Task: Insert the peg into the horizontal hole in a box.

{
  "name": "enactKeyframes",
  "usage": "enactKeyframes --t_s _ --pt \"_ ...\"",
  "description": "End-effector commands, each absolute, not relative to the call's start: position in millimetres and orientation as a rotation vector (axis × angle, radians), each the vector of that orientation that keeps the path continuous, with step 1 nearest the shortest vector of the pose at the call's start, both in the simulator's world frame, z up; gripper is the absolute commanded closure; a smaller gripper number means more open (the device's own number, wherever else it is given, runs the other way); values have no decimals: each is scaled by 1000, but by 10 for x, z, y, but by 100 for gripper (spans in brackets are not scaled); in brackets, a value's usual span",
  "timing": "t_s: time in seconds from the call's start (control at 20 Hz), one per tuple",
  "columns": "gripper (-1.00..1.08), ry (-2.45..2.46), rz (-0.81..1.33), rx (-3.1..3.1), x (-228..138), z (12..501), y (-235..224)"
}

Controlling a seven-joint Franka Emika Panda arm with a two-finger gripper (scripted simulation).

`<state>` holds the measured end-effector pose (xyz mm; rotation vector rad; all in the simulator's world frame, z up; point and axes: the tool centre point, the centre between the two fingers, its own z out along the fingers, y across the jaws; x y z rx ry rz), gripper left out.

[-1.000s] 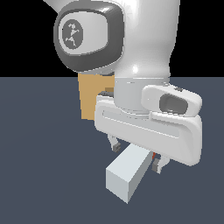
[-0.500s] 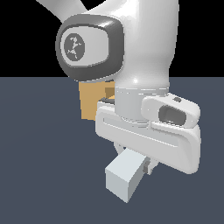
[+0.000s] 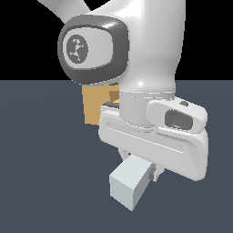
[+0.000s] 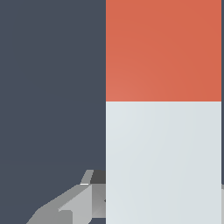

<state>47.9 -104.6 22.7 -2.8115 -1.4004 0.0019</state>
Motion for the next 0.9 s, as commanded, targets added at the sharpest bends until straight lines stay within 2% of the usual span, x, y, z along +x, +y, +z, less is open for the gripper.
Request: enactKeyframes --t_s 0.0,0.45,0.85 --pt "108 -1408 1 -2808 470 244 -1030" --pt "108 -1487 1 -2767 304 416 -857" --pt "108 -1636 0 -2682 -36 747 -558"
